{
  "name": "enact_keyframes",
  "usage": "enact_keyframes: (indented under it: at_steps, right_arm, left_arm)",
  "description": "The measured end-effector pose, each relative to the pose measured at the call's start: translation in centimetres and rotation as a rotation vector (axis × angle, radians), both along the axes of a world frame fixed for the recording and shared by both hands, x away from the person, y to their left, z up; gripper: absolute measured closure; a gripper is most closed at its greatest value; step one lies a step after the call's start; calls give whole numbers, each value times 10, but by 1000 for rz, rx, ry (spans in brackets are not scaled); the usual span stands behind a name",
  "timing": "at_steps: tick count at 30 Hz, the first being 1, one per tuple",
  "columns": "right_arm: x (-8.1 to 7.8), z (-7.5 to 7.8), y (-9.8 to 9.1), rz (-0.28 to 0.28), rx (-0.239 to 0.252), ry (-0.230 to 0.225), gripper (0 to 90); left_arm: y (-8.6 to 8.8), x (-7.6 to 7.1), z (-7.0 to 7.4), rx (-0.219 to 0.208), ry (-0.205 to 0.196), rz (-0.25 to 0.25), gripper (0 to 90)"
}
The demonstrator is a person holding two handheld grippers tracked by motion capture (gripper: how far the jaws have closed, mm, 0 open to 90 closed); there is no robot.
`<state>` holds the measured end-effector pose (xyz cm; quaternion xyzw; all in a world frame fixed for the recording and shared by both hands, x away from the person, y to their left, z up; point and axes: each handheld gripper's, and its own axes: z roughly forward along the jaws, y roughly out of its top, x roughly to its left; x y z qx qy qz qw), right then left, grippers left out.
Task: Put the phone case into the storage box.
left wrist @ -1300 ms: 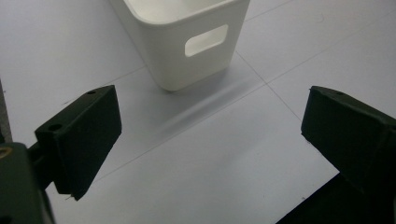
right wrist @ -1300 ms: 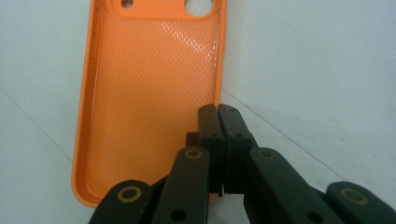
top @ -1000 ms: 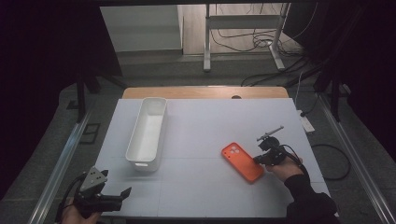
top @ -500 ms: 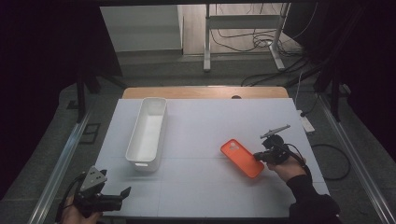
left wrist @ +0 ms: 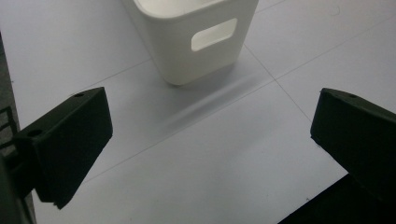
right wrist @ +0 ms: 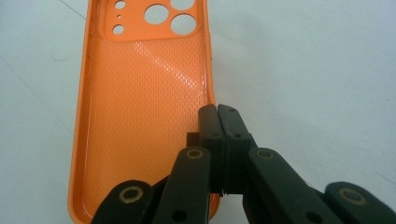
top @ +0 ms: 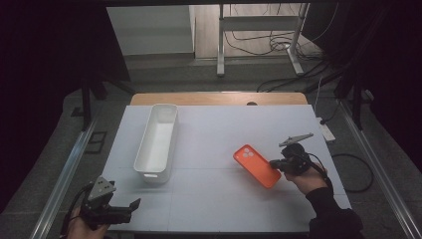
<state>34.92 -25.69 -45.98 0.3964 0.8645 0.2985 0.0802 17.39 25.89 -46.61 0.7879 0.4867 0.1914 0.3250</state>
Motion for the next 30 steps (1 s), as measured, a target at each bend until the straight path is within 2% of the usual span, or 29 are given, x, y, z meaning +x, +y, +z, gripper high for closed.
enact_keyframes:
  at_steps: [10,14,19,22,26,30]
  right_arm:
    - [-6,8,3,16,30,-22,890]
    - [-8,11,4,22,40,-33,890]
    - [-11,13,4,26,45,-47,890]
    - [-14,16,4,32,54,-60,890]
    - [-16,18,4,37,57,-67,889]
    - [-18,19,4,42,58,-77,889]
  left_arm:
    - [-15,7,6,-15,-2,-53,0]
    - [-24,11,9,-34,0,-83,0]
    - [-32,16,12,-30,6,-111,0]
    - [-39,21,15,-59,5,-134,0]
    - [-47,27,15,-50,15,-170,1]
    - [-56,33,13,-59,34,-195,1]
